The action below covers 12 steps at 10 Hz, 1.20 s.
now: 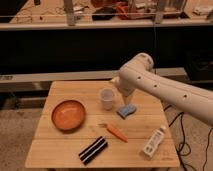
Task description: Pick up the ceramic cup
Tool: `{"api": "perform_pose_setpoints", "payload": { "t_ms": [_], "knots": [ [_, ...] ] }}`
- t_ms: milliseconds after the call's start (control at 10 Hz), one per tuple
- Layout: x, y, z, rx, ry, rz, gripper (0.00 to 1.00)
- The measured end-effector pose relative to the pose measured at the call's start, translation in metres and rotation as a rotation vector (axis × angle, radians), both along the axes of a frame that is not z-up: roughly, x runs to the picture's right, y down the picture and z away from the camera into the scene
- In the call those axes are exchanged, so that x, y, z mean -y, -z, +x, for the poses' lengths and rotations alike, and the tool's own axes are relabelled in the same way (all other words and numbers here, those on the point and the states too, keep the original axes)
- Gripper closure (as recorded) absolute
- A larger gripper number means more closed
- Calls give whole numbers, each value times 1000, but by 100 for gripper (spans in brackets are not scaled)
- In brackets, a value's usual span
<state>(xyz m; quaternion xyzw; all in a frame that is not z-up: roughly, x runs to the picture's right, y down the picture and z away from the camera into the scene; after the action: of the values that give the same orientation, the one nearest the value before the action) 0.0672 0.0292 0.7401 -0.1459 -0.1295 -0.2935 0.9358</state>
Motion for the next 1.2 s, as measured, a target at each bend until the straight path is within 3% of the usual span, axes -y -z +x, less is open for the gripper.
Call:
{"api": "perform_pose_setpoints", "payload": {
  "t_ms": [600,1200],
  "knots": [
    [-7,-30,-10,66,18,-29,20],
    [-18,-58,-11,113,28,-87,20]
  ]
}}
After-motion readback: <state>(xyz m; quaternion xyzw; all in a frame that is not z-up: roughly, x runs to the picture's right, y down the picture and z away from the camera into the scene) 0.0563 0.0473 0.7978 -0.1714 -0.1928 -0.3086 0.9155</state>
